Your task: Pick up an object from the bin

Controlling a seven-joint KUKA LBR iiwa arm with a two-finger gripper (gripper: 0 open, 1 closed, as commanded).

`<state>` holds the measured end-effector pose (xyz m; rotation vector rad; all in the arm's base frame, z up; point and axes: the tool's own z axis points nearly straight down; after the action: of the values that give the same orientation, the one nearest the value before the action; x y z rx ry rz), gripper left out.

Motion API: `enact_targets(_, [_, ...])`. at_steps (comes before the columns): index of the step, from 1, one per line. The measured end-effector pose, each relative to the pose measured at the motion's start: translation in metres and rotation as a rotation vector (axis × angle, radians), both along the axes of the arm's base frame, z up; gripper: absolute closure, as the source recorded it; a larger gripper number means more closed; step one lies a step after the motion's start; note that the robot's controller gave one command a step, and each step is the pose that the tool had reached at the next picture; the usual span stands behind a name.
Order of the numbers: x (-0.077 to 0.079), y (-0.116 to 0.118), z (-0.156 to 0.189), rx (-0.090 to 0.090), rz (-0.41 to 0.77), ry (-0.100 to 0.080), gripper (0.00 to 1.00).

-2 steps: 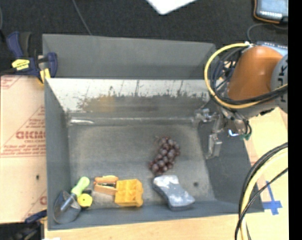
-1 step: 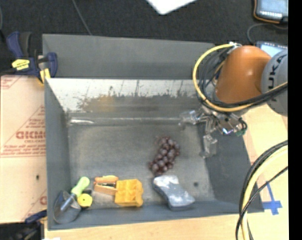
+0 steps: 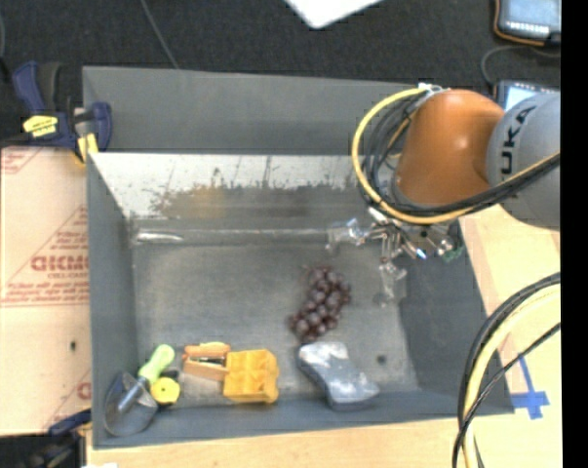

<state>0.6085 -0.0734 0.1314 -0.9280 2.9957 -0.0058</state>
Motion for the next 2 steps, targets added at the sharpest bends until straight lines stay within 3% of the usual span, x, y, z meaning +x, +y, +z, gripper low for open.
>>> enact_targets(1, [0.000,0.018,-0.019,0.002,-0.238,-0.001,0.00])
enact_targets(2, [-0.012,0.050,-0.052,-0.011,0.309,-0.021,1.00])
